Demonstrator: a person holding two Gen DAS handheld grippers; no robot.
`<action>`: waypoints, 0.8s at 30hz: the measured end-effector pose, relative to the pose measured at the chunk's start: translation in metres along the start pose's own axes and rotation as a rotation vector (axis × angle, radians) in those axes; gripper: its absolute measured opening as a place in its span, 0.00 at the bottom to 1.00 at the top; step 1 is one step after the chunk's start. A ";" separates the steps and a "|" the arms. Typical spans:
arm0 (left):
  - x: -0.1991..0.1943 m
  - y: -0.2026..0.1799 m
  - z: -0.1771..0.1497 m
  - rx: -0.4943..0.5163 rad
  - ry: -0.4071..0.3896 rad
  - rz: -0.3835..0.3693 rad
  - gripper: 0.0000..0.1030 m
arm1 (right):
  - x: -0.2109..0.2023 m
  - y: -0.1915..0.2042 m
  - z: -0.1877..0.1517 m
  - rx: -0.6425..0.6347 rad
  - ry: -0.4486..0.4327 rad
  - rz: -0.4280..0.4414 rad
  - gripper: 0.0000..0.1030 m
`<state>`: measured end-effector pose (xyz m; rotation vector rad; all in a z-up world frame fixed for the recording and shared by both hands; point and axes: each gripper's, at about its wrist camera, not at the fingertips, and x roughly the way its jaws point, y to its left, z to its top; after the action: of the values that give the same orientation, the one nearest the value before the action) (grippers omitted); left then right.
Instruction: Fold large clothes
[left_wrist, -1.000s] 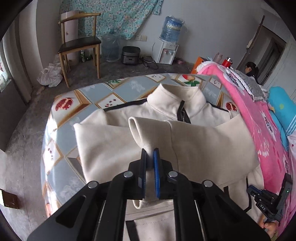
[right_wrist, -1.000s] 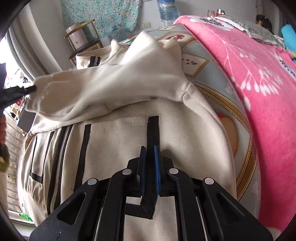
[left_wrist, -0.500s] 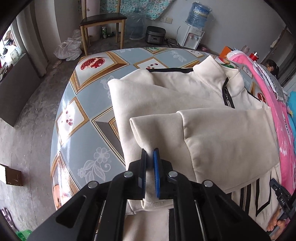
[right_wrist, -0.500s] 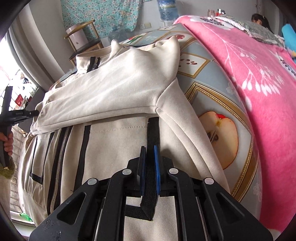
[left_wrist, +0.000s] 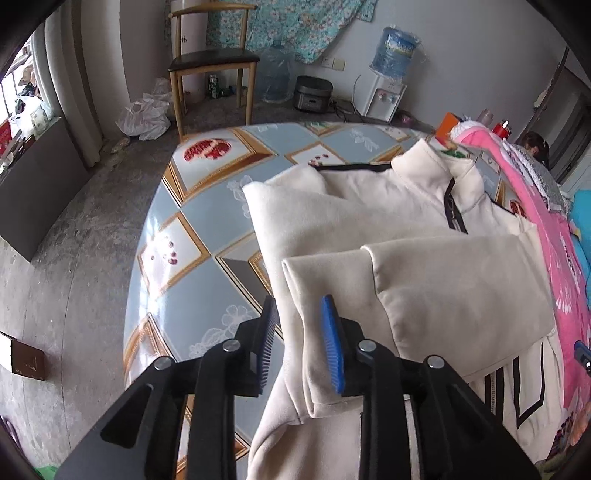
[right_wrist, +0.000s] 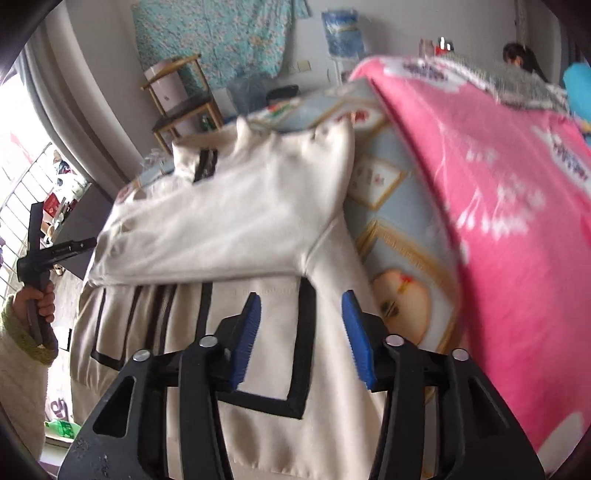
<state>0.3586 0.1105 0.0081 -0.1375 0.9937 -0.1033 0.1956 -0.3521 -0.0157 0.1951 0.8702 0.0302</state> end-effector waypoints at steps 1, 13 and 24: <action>-0.005 0.002 0.001 -0.007 -0.021 -0.005 0.24 | -0.006 -0.002 0.009 -0.003 -0.014 0.005 0.51; 0.041 -0.046 -0.012 0.036 0.086 -0.103 0.24 | 0.101 -0.044 0.117 0.153 0.050 -0.020 0.53; 0.041 -0.042 -0.019 0.067 0.053 -0.112 0.26 | 0.130 -0.021 0.125 -0.002 0.021 -0.124 0.05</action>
<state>0.3633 0.0612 -0.0293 -0.1296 1.0345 -0.2432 0.3731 -0.3788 -0.0392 0.1392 0.9013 -0.0834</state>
